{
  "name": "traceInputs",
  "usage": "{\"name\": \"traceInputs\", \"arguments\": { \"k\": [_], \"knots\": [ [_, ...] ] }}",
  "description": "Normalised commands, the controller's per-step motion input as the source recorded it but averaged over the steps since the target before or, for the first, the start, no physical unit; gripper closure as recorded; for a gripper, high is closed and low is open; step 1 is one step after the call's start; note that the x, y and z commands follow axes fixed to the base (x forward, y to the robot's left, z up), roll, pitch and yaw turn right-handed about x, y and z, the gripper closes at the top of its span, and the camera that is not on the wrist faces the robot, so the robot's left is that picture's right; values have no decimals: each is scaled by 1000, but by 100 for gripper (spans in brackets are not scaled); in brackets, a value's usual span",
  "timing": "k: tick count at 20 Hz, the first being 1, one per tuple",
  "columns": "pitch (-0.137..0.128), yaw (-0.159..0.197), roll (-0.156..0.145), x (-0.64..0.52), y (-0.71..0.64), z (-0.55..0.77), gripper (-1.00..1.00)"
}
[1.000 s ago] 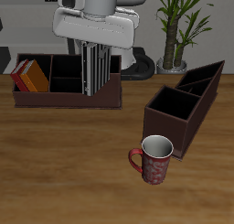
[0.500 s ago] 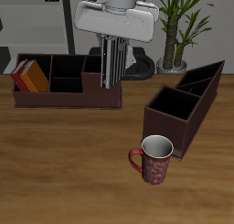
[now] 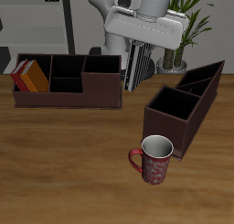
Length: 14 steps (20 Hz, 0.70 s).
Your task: Place the red book into the back desk caddy's left compartment and place the orange book into the back desk caddy's left compartment and place the striped book into the left desk caddy's right compartment
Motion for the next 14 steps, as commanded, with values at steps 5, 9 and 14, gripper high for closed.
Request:
{"name": "traceInputs", "arguments": {
  "k": [5,9,14],
  "knots": [
    [27,-64,20,-112,393,10,100],
    [15,-89,12,-33,216,37,100],
    [-3,-50,2,-35,364,-135,100]
  ]
}}
